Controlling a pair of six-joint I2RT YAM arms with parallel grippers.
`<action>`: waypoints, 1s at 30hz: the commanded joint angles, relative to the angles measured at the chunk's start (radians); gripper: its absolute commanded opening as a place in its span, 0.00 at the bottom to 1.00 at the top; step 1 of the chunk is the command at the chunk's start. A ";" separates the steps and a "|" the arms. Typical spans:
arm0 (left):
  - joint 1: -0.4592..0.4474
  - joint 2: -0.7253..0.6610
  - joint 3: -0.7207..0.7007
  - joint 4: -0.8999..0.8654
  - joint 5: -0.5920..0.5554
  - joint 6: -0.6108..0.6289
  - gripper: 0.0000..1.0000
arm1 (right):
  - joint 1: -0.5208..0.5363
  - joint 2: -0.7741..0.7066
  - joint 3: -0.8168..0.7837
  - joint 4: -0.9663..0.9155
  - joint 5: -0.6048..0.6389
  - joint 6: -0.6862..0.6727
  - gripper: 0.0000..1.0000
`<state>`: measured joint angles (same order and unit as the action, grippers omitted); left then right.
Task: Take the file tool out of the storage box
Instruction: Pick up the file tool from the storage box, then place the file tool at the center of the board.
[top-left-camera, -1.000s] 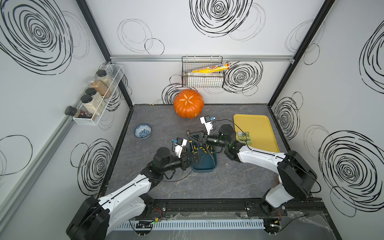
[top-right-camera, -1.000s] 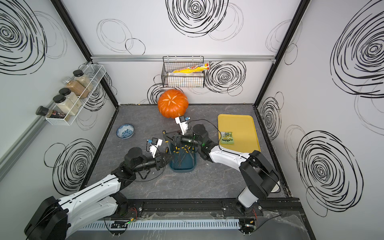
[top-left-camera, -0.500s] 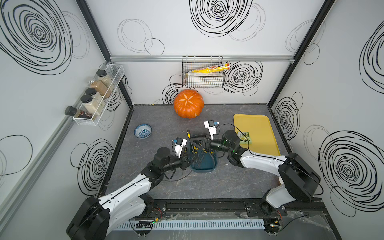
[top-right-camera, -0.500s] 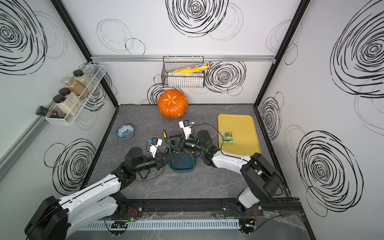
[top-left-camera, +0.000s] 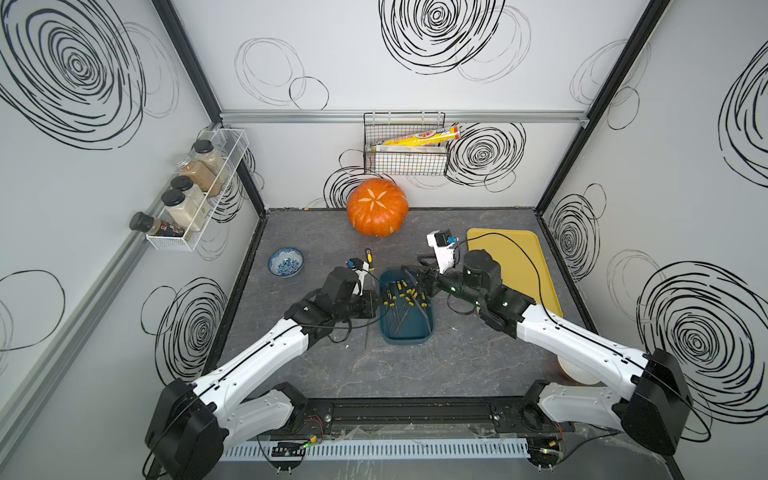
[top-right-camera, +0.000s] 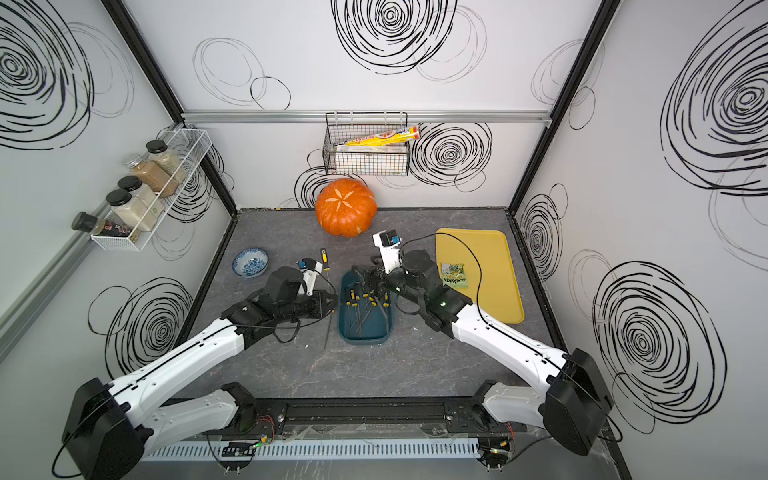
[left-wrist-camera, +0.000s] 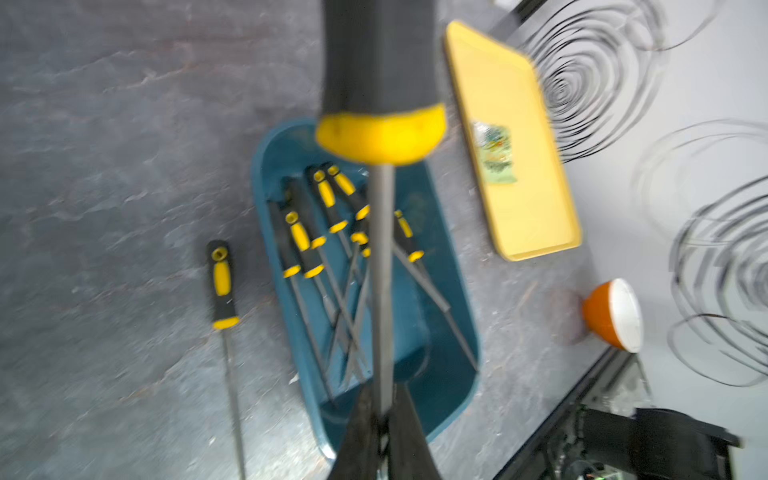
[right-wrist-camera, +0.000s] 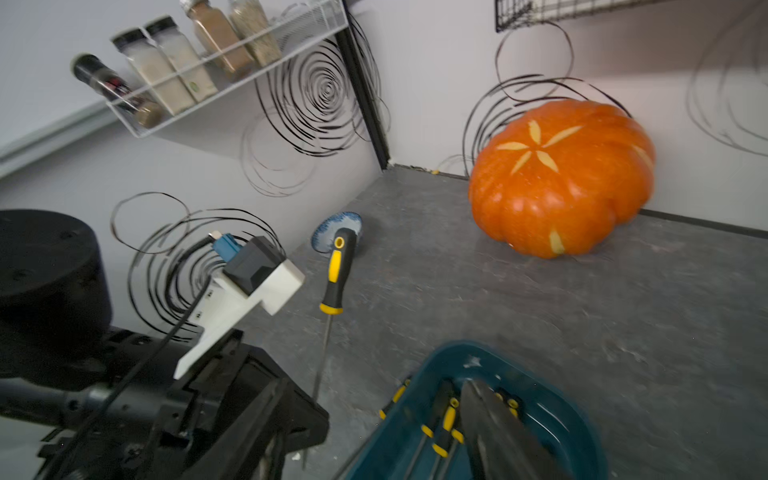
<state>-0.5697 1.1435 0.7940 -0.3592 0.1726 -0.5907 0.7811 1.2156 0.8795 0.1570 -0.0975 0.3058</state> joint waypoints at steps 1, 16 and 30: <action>0.002 0.085 0.085 -0.326 -0.120 0.051 0.00 | -0.005 -0.026 -0.030 -0.145 0.100 -0.094 0.68; 0.020 0.392 0.226 -0.647 -0.084 0.068 0.00 | -0.006 -0.103 -0.108 -0.140 0.113 -0.109 0.68; 0.074 0.606 0.324 -0.672 -0.044 0.099 0.00 | -0.005 -0.162 -0.169 -0.096 0.152 -0.107 0.68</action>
<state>-0.5152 1.7420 1.0698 -0.9943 0.1131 -0.5125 0.7773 1.0748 0.7280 0.0208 0.0319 0.2077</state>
